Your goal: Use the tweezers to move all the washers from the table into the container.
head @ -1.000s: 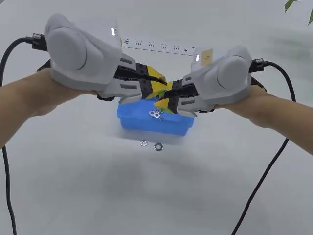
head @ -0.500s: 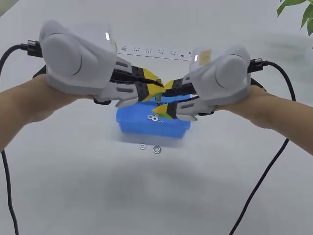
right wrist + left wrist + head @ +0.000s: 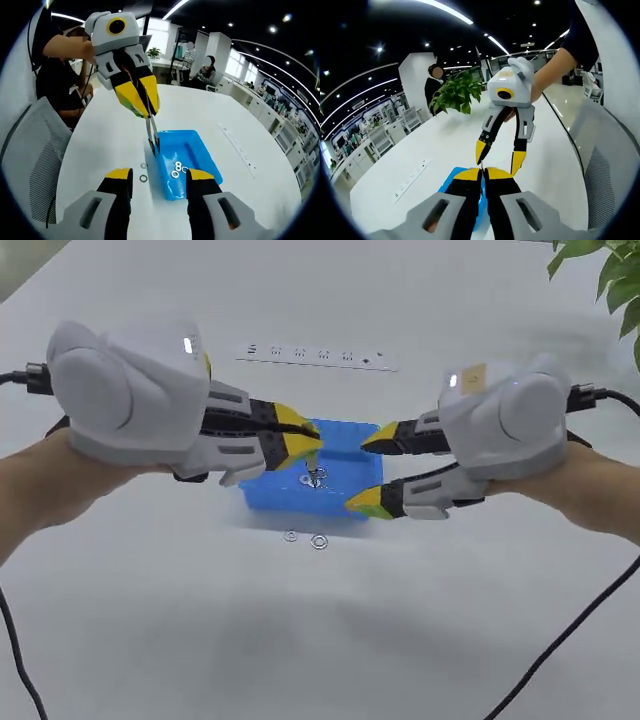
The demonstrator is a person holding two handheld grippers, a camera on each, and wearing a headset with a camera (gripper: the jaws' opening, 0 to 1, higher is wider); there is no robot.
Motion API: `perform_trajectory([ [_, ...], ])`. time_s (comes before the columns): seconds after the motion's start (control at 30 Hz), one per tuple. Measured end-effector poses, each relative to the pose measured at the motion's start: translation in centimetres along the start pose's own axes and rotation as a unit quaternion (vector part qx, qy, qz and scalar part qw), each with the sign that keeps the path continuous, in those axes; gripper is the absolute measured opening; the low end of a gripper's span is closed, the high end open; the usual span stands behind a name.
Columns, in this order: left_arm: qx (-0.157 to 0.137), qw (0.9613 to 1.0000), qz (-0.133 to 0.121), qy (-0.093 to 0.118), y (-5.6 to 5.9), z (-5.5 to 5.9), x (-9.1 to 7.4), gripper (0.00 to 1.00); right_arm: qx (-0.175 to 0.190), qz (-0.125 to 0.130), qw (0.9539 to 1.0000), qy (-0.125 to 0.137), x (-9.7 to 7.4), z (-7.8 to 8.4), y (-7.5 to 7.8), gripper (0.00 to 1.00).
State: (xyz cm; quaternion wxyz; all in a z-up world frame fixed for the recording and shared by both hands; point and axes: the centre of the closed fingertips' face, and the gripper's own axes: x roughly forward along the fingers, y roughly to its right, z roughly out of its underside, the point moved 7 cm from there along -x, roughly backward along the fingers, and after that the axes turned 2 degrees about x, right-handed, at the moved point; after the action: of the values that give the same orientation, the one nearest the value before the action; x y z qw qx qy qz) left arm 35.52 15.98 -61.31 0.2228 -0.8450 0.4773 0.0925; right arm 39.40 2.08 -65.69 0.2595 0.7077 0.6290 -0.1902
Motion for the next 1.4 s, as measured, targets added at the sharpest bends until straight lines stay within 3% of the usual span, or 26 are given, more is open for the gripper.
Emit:
perform_trajectory([
  [0.33, -0.004, 1.0, 0.005, -0.004, 2.6, 1.2, 0.3, 0.06, 0.024, 0.002, 0.9996, -0.013, -1.4, 2.7, -1.7, 0.54],
  [0.53, 0.001, 0.9998, 0.02, -0.007, 4.0, 2.2, 1.0, 0.06, 0.033, -0.011, 0.9992, -0.021, -1.4, 3.9, -2.9, 0.61],
  [0.77, -0.012, 0.9995, 0.028, -0.012, 4.9, 3.6, 1.7, 0.06, 0.045, -0.025, 0.9983, -0.027, -1.4, 5.4, -4.0, 0.71],
  [1.0, -0.032, 0.9993, 0.018, -0.006, 4.9, 4.5, 1.9, 0.06, 0.078, -0.054, 0.9955, 0.0, -1.0, 5.6, -4.9, 0.89],
  [1.27, -0.032, 0.9991, 0.021, -0.017, 3.8, 5.4, 2.7, 0.06, 0.09, -0.064, 0.9939, 0.002, 0.0, 6.0, -5.4, 0.92],
  [1.4, -0.036, 0.9991, 0.02, -0.013, 3.3, 5.4, 2.8, 0.06, 0.097, -0.066, 0.9931, 0.001, 0.2, 6.2, -5.3, 0.92],
])
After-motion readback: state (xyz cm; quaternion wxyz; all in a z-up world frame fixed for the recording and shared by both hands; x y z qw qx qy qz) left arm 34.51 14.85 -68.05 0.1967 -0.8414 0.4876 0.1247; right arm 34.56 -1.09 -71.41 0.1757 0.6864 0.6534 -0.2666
